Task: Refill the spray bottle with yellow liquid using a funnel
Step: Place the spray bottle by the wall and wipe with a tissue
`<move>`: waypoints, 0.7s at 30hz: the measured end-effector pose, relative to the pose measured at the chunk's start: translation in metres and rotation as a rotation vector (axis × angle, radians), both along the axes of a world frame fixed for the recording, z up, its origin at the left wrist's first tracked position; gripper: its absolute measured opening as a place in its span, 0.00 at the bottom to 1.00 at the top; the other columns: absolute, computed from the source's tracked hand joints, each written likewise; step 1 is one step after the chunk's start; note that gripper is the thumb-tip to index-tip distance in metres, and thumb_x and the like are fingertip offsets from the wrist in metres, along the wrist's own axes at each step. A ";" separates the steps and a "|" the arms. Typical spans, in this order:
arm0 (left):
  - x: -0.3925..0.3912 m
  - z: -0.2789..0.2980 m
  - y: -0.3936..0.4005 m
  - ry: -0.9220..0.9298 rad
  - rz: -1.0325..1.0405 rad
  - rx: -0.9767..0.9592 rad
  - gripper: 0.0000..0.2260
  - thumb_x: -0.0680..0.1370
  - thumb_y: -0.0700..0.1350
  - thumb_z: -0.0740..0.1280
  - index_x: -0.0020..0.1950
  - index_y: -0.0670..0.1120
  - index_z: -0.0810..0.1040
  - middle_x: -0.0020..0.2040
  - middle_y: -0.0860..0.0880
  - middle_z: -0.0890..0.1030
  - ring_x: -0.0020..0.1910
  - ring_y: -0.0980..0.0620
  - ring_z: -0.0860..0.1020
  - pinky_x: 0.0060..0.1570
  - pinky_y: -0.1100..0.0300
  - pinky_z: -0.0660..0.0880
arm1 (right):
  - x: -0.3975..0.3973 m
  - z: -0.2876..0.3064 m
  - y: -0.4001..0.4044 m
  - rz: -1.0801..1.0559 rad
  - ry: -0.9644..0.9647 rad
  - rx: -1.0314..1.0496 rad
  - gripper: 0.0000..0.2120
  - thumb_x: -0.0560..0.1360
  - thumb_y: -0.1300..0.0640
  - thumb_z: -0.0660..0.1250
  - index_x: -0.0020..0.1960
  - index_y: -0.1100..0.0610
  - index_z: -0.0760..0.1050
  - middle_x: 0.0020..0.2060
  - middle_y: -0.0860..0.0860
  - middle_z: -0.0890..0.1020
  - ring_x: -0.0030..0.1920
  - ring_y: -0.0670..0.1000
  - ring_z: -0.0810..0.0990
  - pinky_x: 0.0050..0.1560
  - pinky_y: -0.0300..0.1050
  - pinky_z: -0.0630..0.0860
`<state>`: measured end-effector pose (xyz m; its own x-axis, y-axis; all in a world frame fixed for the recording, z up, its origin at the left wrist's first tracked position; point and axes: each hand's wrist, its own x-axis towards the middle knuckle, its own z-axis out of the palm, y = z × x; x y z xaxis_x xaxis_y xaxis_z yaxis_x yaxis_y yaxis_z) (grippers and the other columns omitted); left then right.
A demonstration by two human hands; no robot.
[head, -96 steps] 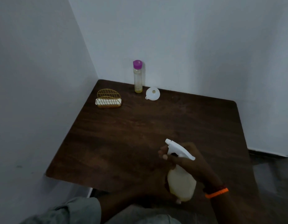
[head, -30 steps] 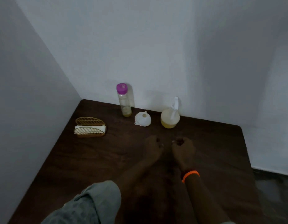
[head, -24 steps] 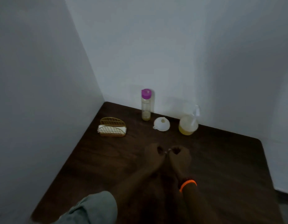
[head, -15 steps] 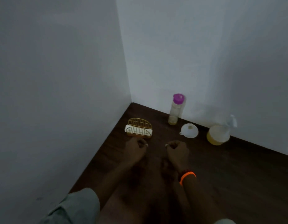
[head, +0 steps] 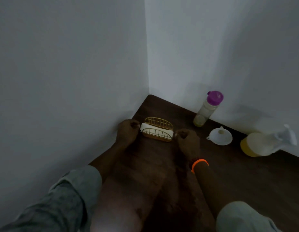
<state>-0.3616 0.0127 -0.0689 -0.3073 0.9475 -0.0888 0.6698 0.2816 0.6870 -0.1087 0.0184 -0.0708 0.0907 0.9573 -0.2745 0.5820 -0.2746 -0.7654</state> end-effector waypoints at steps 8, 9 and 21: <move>0.004 -0.013 0.016 0.027 -0.164 0.002 0.11 0.78 0.44 0.71 0.58 0.43 0.83 0.54 0.45 0.84 0.51 0.49 0.82 0.53 0.53 0.80 | -0.007 -0.020 0.024 0.046 -0.043 -0.032 0.12 0.75 0.52 0.73 0.56 0.56 0.84 0.53 0.54 0.85 0.53 0.51 0.83 0.59 0.53 0.80; 0.004 -0.014 0.017 0.032 -0.178 0.002 0.11 0.78 0.44 0.71 0.59 0.44 0.83 0.54 0.46 0.84 0.51 0.49 0.82 0.53 0.53 0.80 | -0.008 -0.021 0.026 0.044 -0.052 -0.032 0.12 0.75 0.53 0.73 0.55 0.57 0.84 0.52 0.54 0.85 0.53 0.51 0.83 0.58 0.51 0.80; -0.003 -0.019 0.024 0.106 -0.251 0.042 0.09 0.78 0.42 0.71 0.56 0.44 0.84 0.53 0.46 0.84 0.49 0.52 0.81 0.50 0.61 0.77 | -0.015 -0.023 0.031 0.040 -0.076 0.000 0.08 0.75 0.59 0.73 0.53 0.59 0.85 0.52 0.55 0.85 0.54 0.51 0.83 0.58 0.46 0.79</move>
<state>-0.3644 0.0363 -0.0881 -0.0678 0.9973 -0.0280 0.7838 0.0706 0.6170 -0.1236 0.0492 -0.0938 0.0730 0.9607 -0.2680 0.6487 -0.2498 -0.7189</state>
